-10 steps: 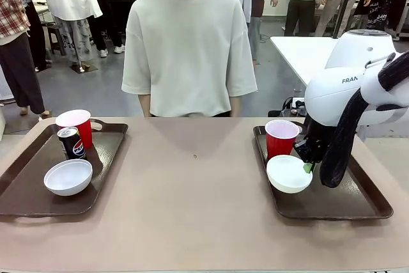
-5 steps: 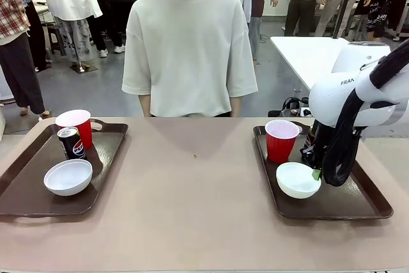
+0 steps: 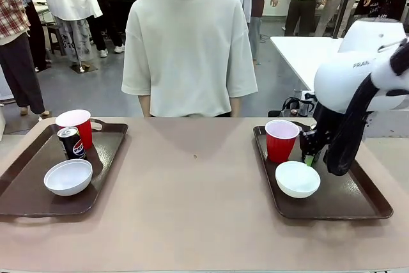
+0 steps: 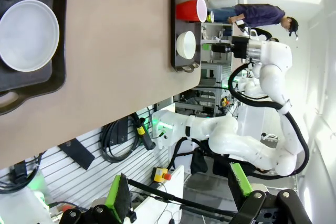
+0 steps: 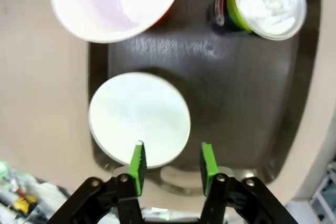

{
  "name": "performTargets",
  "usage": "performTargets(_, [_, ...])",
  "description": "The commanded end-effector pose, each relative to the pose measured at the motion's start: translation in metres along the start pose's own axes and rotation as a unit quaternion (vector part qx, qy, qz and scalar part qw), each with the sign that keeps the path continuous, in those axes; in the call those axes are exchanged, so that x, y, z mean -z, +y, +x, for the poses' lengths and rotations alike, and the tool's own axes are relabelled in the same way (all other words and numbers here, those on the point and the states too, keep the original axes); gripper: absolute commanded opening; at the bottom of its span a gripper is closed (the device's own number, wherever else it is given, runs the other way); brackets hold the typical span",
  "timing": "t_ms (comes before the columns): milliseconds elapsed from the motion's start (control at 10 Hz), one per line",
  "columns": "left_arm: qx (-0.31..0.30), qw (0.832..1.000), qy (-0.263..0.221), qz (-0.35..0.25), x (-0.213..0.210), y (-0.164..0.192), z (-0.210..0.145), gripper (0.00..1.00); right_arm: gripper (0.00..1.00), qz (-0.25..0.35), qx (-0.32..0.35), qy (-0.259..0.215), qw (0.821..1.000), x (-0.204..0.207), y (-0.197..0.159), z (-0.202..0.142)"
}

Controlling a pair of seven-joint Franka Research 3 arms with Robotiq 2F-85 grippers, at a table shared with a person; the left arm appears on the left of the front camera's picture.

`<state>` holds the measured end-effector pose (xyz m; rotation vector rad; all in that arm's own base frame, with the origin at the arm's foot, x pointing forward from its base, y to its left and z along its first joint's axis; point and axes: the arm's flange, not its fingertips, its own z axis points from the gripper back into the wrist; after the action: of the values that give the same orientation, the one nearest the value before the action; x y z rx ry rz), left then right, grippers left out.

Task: Prepare tableware on both trays.
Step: Pick up a Picnic Bowl from the table and place it on a Handle tray.

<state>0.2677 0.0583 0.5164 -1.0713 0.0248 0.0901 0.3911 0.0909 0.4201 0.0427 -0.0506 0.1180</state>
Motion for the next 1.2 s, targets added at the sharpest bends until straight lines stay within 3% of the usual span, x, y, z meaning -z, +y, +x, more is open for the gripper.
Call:
performTargets(0, [0.009,1.0,-0.003,-0.01,0.0,0.001,0.0,1.0,0.9,0.032,-0.005,0.01,0.999,-0.028,0.002,-0.025])
performTargets(100, [0.009,1.0,-0.003,-0.01,0.0,0.001,0.0,1.0,1.0,0.069,-0.012,0.015,0.997,-0.044,0.003,-0.034])
performTargets(200, [0.009,1.0,-0.003,-0.01,0.0,0.001,0.0,1.0,0.99,0.171,-0.021,0.023,0.985,-0.06,0.0,-0.045])
performTargets(300, [0.009,1.0,-0.003,-0.01,0.0,0.001,0.0,1.0,0.99,0.275,-0.016,0.023,0.961,-0.069,-0.011,-0.046])
performTargets(500, [0.009,1.0,-0.003,-0.01,0.0,0.001,0.0,1.0,0.99,0.481,0.042,-0.003,0.876,-0.062,-0.035,-0.038])
performTargets(600, [0.009,1.0,-0.003,-0.01,0.0,0.001,0.0,1.0,0.99,0.528,0.068,-0.003,0.846,-0.05,-0.04,-0.038])
performTargets(900, [0.009,1.0,-0.003,-0.01,0.0,0.001,0.0,1.0,0.99,0.585,0.133,0.001,0.8,-0.024,-0.044,-0.038])
performTargets(1100, [0.009,1.0,-0.003,-0.01,0.0,0.001,0.0,1.0,0.99,0.563,0.123,0.004,0.817,-0.035,-0.051,-0.039])
